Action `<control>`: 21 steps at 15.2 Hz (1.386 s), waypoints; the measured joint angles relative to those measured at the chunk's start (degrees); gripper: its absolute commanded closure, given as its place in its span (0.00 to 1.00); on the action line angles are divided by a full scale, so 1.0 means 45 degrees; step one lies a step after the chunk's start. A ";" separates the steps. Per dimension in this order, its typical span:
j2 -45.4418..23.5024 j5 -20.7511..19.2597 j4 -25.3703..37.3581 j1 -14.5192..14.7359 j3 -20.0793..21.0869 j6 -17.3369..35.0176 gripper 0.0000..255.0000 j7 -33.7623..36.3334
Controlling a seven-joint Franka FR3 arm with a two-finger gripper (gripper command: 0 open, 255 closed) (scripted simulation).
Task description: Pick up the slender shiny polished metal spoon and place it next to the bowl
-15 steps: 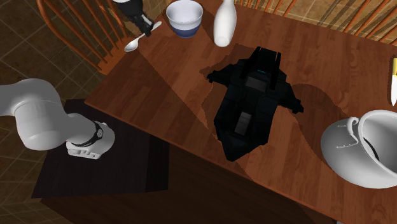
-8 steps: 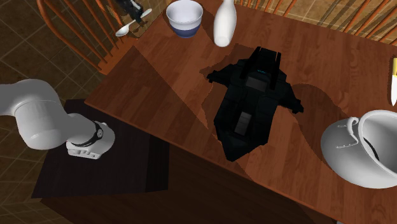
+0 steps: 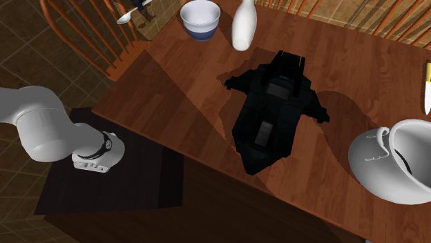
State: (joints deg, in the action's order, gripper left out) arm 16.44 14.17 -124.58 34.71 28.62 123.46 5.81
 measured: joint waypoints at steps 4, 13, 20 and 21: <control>-0.0724 -0.0392 0.0341 0.0055 0.0606 0.0454 1.00 0.0821; -0.1243 -0.0501 -0.0737 0.0072 0.0844 0.2015 1.00 0.0883; -0.1848 -0.0741 -0.1421 0.0053 0.1044 0.3254 1.00 0.1031; -0.1924 -0.0772 -0.1499 0.0042 0.1052 0.3398 1.00 0.1027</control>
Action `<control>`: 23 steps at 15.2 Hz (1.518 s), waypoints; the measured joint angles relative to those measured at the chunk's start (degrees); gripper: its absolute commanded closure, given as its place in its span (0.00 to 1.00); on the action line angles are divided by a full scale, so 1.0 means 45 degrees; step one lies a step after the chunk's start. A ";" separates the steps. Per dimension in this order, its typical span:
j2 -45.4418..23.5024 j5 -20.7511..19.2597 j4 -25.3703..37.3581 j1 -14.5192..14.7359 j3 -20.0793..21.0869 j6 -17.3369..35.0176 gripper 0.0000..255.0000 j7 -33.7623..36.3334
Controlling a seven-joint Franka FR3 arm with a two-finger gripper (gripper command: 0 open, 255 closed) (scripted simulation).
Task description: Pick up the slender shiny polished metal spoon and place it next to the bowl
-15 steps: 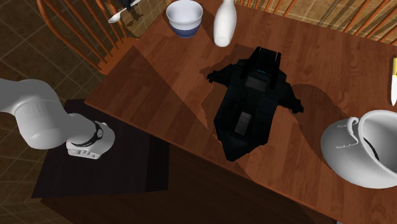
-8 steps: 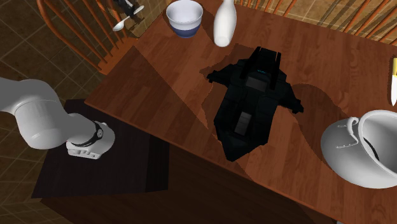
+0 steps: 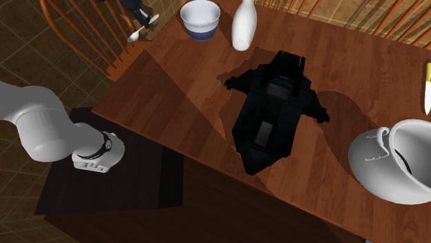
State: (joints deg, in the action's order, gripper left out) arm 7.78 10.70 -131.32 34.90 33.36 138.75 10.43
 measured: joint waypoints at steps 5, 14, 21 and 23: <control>-0.0521 -0.0272 -0.0469 -0.0028 0.0128 0.0937 1.00 0.0168; -0.1695 -0.1174 -0.1049 -0.0075 0.0276 0.2543 1.00 0.0768; -0.1753 -0.1223 -0.1095 -0.0075 0.0276 0.2646 0.00 0.0797; -0.1753 -0.1223 -0.1095 -0.0075 0.0276 0.2646 0.00 0.0797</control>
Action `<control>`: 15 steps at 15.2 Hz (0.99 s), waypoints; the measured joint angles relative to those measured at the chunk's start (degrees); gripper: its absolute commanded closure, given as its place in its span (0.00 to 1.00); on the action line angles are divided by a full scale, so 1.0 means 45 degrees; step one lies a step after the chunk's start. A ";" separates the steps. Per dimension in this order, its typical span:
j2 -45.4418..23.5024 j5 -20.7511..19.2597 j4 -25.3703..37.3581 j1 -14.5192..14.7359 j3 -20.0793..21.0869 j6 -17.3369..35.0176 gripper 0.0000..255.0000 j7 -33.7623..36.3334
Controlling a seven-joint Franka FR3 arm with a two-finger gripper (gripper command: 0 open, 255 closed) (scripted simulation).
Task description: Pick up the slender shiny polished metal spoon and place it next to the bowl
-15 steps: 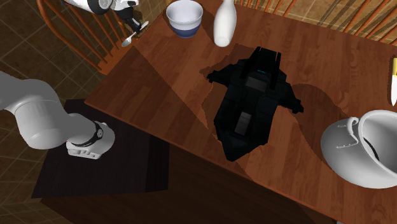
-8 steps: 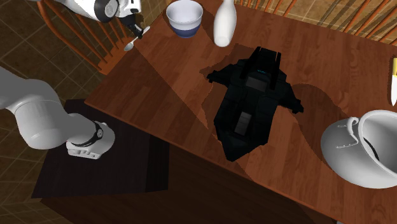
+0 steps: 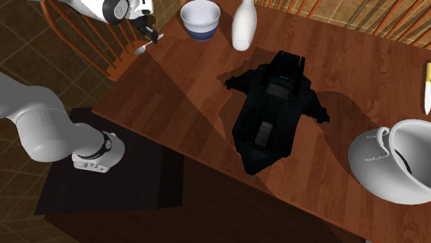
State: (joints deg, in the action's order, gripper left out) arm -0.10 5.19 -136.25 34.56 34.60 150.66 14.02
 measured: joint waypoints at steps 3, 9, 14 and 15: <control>0.0000 0.0000 0.0000 0.0000 0.0000 0.0000 0.00 0.0000; 0.1567 0.1296 0.0108 0.0042 -0.0183 -0.1482 0.00 -0.0949; 0.1742 0.1435 0.0120 0.0074 -0.0217 -0.1665 0.00 -0.1026; 0.1744 0.1437 0.0120 0.0075 -0.0217 -0.1667 0.00 -0.1027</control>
